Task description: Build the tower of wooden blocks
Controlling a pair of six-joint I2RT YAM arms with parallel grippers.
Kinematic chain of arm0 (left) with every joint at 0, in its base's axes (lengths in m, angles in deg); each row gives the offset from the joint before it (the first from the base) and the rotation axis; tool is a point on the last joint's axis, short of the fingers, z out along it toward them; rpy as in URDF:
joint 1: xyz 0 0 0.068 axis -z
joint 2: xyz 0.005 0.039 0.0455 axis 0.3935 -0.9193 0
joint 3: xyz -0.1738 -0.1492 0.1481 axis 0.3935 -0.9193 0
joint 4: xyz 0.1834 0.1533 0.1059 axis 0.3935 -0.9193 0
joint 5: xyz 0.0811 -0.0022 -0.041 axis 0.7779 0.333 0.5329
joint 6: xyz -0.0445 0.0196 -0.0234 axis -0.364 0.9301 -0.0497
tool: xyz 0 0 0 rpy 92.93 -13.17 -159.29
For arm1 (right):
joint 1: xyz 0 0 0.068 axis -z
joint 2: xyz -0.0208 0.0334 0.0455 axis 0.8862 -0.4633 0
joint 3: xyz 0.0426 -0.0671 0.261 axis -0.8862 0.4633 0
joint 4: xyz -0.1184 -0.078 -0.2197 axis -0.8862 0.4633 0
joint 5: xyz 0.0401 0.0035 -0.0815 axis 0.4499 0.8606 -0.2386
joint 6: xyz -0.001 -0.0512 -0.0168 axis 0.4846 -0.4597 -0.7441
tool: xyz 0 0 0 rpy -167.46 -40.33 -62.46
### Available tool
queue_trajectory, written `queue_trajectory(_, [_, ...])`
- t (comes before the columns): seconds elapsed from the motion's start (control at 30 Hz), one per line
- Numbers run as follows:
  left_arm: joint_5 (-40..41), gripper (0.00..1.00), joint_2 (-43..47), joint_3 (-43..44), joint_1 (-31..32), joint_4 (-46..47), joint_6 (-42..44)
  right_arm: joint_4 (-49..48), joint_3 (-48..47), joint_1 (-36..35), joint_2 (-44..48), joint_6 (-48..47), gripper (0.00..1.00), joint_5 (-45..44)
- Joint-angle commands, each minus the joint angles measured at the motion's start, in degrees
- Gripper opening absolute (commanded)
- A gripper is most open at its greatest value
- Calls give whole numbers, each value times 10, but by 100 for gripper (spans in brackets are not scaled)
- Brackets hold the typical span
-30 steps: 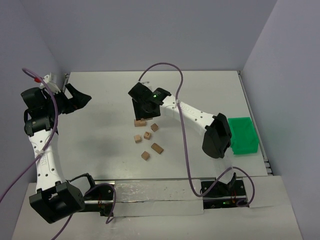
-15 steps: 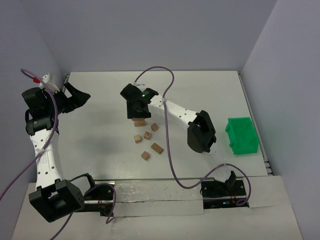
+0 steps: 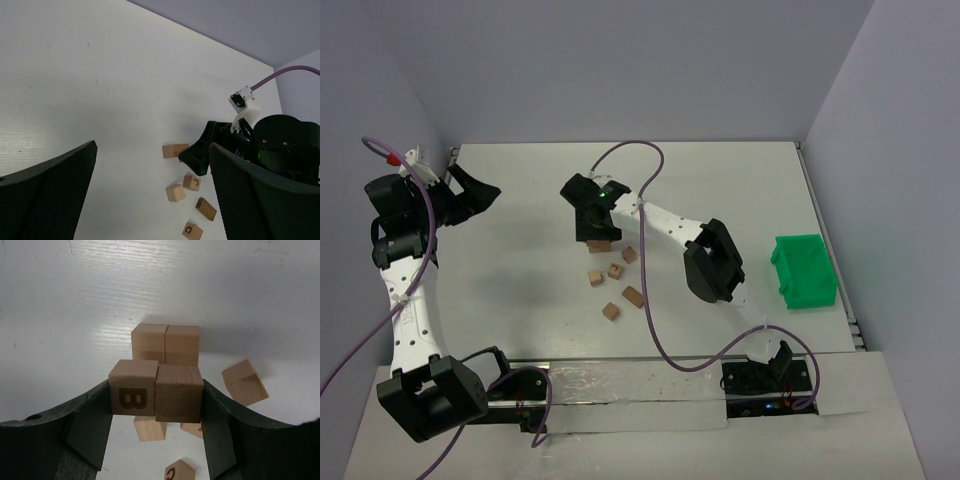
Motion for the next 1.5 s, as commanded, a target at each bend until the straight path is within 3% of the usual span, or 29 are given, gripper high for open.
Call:
queue_trajectory(0.0, [-4,99,-6,-1,-4,30,-14,-24,-24,8,-3,-1,0,-6])
queue_trajectory(0.47, [-9,99,-14,-3,-4,34,-17,-47,-27,21,-22,-26,3,23])
queue_trajectory(0.83, [-11,99,-21,-1,-5,35,-19,-53,-22,21,-26,-38,11,14])
queue_trajectory(0.93, [-11,99,-21,-1,-4,35,-20,-54,-22,21,-27,-37,19,4])
queue_trajectory(1.47, [-13,99,-21,-1,-5,36,-19,-56,-17,15,-32,-44,25,7])
